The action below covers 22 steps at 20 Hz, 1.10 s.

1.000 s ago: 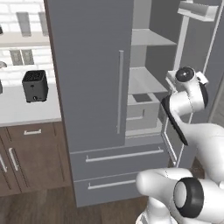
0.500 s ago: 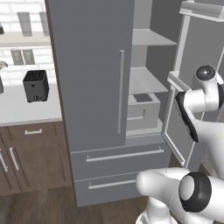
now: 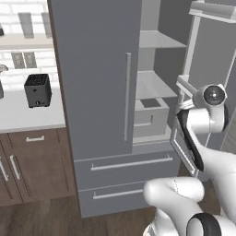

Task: Take the strawberry from the fridge and place it on top of the pancake, located on the dining counter.

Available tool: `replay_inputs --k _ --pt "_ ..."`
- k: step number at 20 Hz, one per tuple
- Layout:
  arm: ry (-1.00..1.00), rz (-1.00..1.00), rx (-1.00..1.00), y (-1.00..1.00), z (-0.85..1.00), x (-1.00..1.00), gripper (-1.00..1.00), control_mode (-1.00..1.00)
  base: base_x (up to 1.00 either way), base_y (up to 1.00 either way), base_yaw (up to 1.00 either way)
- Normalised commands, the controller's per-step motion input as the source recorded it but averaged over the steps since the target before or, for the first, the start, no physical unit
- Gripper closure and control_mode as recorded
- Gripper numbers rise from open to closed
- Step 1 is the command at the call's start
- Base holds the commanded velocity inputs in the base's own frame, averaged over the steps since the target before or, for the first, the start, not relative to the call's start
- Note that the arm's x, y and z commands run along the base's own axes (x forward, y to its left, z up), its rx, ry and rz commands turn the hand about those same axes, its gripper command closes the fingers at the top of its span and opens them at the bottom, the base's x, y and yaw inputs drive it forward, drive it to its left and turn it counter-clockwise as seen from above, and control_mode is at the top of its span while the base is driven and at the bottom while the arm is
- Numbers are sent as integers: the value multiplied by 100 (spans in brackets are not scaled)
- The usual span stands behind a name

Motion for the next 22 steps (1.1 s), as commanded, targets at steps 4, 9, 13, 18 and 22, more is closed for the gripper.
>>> replay_inputs --k 4,9,13,18,22 --pt "-9 24 6 100 -19 10 -100 -100 0 0 0" --pt "0 22 13 100 -9 34 -100 -100 0 0 0" --pt "0 13 14 99 22 44 -100 -100 0 0 0" --pt "6 0 5 91 48 24 -100 -100 0 0 0" --pt "19 -18 0 29 49 41 -100 -100 0 0 0"
